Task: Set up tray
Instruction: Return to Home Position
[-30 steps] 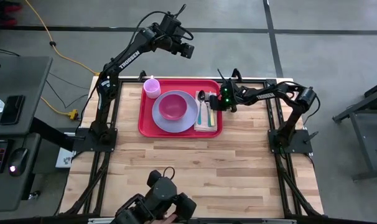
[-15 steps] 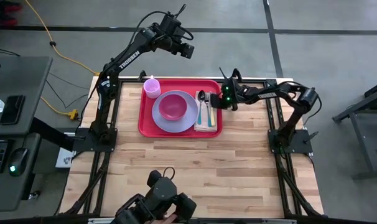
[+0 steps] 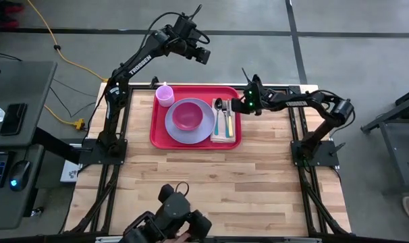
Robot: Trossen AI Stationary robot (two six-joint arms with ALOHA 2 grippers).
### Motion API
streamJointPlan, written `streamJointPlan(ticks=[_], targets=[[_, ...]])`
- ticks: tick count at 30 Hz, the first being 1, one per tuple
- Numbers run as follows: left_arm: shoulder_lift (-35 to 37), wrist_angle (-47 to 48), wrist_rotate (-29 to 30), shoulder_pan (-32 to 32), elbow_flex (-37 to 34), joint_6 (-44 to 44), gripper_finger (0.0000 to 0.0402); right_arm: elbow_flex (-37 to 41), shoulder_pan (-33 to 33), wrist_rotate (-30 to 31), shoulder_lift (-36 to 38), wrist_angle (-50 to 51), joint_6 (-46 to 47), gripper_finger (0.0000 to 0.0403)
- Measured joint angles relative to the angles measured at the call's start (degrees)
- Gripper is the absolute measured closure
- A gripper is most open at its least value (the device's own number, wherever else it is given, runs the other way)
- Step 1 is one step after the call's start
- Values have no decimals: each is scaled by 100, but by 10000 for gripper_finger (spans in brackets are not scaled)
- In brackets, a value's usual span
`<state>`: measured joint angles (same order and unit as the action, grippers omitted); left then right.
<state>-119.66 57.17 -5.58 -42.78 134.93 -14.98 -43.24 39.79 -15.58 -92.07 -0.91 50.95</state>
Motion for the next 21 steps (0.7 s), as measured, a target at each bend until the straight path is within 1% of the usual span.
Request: streamJointPlan(ticks=[3,6,9,12,17,21], targets=[[86,40,-12,3,-6,125,190,0,12,210,233,-24,-121,367],[298,174,-198,-29,-8,360,190,0,84,351,509,-17,-337,367],[542,535,-290,-36,-6,671,190,0,201,423,832,-17,-558,369],[813,923,-151,-35,-6,904,190,0,325,605,1164,-1,-867,374],[1255,1411,-90,-35,0,1028,190,0,562,916,1740,214,-1395,381],[1525,1741,89,-33,0,1105,190,2,770,957,2135,324,-2115,384]])
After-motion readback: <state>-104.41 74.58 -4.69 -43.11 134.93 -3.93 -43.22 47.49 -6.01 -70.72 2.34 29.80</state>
